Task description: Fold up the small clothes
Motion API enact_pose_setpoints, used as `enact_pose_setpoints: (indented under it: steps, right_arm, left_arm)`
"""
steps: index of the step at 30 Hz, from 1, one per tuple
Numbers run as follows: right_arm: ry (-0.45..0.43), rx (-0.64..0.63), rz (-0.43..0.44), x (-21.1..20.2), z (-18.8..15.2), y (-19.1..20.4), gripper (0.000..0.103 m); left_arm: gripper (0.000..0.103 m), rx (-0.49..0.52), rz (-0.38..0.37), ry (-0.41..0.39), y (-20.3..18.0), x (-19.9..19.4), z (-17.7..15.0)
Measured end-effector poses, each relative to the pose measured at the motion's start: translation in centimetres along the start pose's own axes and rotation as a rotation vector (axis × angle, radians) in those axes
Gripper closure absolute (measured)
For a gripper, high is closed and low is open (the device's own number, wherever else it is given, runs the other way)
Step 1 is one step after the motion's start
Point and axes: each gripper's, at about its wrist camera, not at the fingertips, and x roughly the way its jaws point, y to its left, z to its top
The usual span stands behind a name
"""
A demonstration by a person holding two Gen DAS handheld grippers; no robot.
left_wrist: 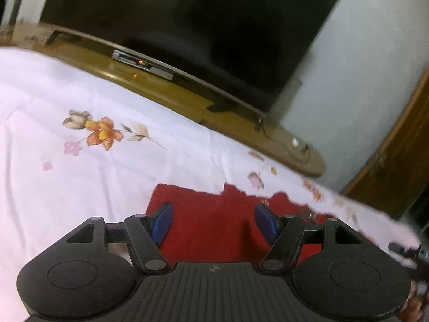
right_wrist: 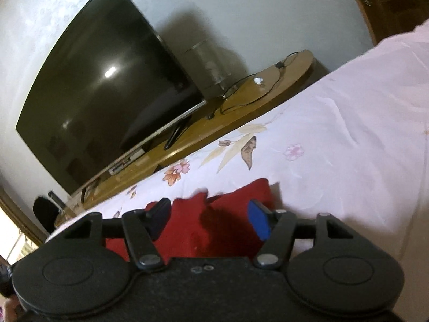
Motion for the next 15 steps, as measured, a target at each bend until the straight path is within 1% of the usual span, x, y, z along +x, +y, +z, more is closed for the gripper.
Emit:
enact_pose_setpoints:
  steps: [2, 3, 4, 5, 6, 7, 9, 10, 11, 12, 13, 15]
  right_arm:
    - [0.043, -0.067, -0.049, 0.8, 0.1, 1.0, 0.044]
    - [0.063, -0.106, -0.066, 1.2, 0.1, 1.5, 0.045]
    - [0.085, -0.14, -0.078, 1.6, 0.3, 2.1, 0.049]
    - [0.106, -0.177, -0.098, 2.1, 0.3, 2.6, 0.052]
    - [0.117, -0.219, -0.111, 2.4, 0.3, 3.1, 0.056]
    - [0.12, -0.261, -0.123, 2.7, 0.3, 3.6, 0.06]
    - [0.115, -0.333, -0.146, 3.1, 0.2, 4.6, 0.061]
    - [0.122, -0.359, -0.146, 3.4, 0.2, 4.9, 0.061]
    - [0.141, -0.381, -0.147, 4.0, 0.2, 5.1, 0.062]
    - [0.171, -0.404, -0.161, 4.6, 0.0, 5.3, 0.068]
    - [0.178, -0.428, -0.172, 4.6, -0.3, 5.5, 0.079]
    - [0.138, -0.47, -0.175, 4.1, -0.6, 6.1, 0.086]
  left_arm:
    - [0.037, 0.066, 0.024, 0.032, -0.9, 0.5, 0.1]
    - [0.05, 0.107, 0.039, 0.043, -1.5, 0.7, 0.2]
    - [0.071, 0.143, 0.051, 0.062, -2.0, 1.0, 0.2]
    - [0.076, 0.163, 0.068, 0.076, -2.3, 1.1, 0.2]
    - [0.079, 0.183, 0.084, 0.065, -2.7, 1.1, 0.1]
    - [0.083, 0.195, 0.085, 0.061, -2.9, 1.1, 0.0]
    - [0.084, 0.228, 0.095, 0.065, -3.3, 1.2, -0.2]
    - [0.089, 0.236, 0.094, 0.066, -3.5, 1.1, -0.3]
    - [0.092, 0.237, 0.091, 0.065, -3.5, 1.0, -0.3]
    - [0.096, 0.233, 0.085, 0.057, -3.5, 0.8, -0.2]
    - [0.097, 0.227, 0.079, 0.041, -3.4, 0.5, -0.2]
    - [0.097, 0.216, 0.065, 0.0, -3.2, -0.3, -0.1]
